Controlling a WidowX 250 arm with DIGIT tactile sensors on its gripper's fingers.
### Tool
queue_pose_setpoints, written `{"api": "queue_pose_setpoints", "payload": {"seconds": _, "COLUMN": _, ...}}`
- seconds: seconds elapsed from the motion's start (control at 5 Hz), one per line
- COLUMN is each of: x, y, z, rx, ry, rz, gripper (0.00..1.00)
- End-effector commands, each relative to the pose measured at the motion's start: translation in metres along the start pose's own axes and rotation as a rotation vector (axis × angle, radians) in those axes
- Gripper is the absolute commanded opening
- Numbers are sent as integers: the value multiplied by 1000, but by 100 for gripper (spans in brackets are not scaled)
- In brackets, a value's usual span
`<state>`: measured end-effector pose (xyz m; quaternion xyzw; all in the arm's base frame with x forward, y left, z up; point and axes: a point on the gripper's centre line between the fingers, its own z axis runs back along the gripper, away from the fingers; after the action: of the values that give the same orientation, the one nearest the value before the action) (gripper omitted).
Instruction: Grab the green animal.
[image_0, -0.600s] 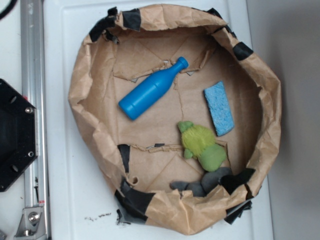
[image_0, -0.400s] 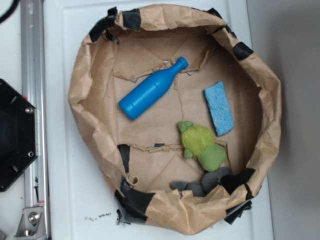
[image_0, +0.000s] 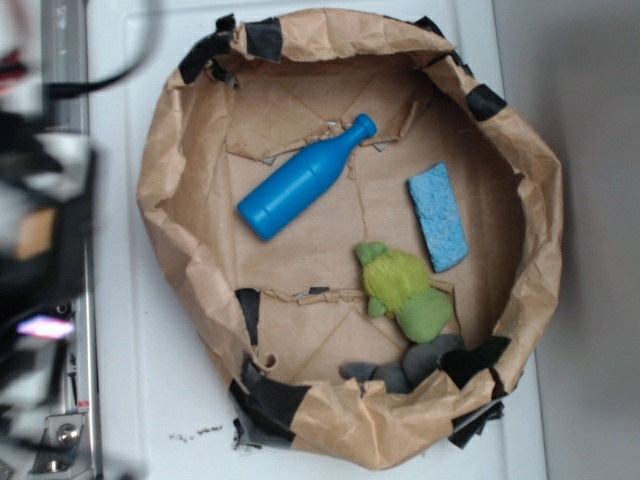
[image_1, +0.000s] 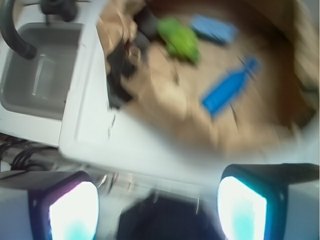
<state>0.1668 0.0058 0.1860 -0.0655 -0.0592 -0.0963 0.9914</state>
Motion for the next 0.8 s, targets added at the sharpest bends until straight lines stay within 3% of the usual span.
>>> {"api": "queue_pose_setpoints", "payload": {"seconds": 0.0, "x": 71, "y": 47, "z": -25, "rx": -39, "ry": -90, "rz": -78, "gripper": 100}}
{"api": "queue_pose_setpoints", "payload": {"seconds": 0.2, "x": 86, "y": 47, "z": -45, "rx": -2, "ry": -66, "rz": -122, "gripper": 100}}
{"api": "queue_pose_setpoints", "payload": {"seconds": 0.4, "x": 96, "y": 33, "z": -98, "rx": 28, "ry": -22, "rz": -226, "gripper": 100}}
{"api": "queue_pose_setpoints", "payload": {"seconds": 0.6, "x": 105, "y": 18, "z": -150, "rx": 50, "ry": -111, "rz": -321, "gripper": 100}}
